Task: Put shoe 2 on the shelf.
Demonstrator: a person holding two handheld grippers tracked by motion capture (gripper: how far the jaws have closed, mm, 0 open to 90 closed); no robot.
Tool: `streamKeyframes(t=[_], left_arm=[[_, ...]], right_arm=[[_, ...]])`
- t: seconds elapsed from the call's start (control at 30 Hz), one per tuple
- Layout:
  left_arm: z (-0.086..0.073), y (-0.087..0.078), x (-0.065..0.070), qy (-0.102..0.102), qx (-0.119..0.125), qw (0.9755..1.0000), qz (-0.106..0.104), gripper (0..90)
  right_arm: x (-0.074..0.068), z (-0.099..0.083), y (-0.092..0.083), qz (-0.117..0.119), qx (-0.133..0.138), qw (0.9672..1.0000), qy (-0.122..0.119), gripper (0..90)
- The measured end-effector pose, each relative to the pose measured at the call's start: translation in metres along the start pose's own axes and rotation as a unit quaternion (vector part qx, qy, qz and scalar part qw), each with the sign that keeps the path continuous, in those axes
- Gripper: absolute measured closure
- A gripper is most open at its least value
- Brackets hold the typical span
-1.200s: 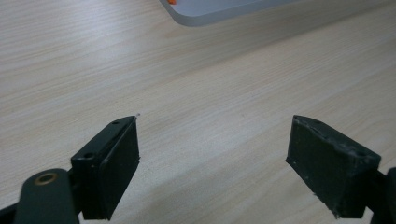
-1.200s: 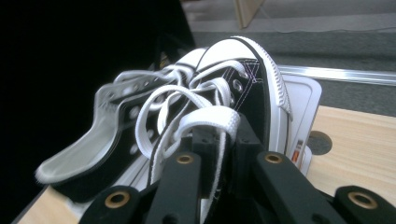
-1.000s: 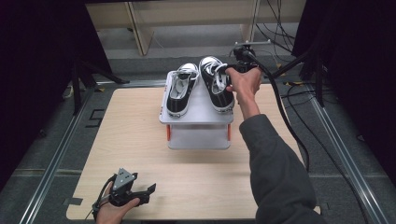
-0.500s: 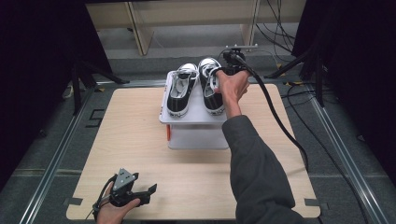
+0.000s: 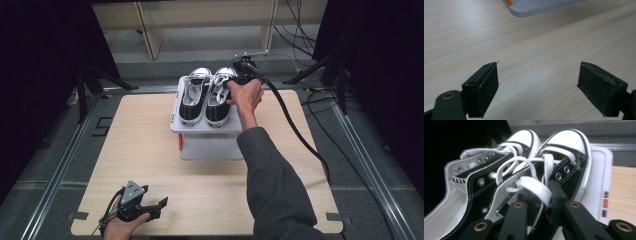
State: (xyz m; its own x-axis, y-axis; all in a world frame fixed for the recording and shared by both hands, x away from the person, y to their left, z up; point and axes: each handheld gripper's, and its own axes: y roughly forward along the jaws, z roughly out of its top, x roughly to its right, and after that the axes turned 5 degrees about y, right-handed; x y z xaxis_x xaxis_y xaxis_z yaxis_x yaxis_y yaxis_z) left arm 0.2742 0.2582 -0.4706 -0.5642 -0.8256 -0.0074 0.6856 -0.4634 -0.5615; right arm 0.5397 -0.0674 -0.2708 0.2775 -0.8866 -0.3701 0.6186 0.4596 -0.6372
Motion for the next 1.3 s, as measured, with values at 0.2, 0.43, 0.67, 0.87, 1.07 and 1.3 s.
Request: streamKeyframes(t=[0.2, 0.43, 0.67, 0.87, 1.07, 1.3], left_arm=[[0.0, 0.0, 0.002, -0.01, -0.002, 0.9999, 0.001, 16.1], [0.0, -0.001, -0.004, 0.026, -0.003, 0.9997, 0.001, 16.1], [-0.001, 0.0, 0.001, -0.013, -0.005, 0.9999, 0.005, 16.1], [-0.002, 0.001, 0.0, -0.012, -0.006, 0.9999, 0.007, 16.1], [-0.003, 0.002, -0.002, -0.016, -0.012, 0.9997, 0.014, 16.1], [-0.003, 0.004, -0.002, -0.014, -0.013, 0.9997, 0.014, 16.1]], right_arm=[[0.004, 0.002, 0.0, 0.008, 0.002, 0.9997, -0.021, 76.2], [0.005, 0.005, -0.009, 0.031, -0.011, 0.9991, -0.025, 54.2], [0.014, 0.001, -0.032, 0.084, -0.003, 0.9946, -0.061, 42.2], [0.033, -0.015, -0.05, 0.117, -0.005, 0.9907, -0.069, 40.6], [0.058, -0.036, -0.069, 0.143, -0.008, 0.9865, -0.079, 40.5], [0.085, -0.075, -0.09, 0.175, -0.019, 0.9798, -0.095, 37.8]])
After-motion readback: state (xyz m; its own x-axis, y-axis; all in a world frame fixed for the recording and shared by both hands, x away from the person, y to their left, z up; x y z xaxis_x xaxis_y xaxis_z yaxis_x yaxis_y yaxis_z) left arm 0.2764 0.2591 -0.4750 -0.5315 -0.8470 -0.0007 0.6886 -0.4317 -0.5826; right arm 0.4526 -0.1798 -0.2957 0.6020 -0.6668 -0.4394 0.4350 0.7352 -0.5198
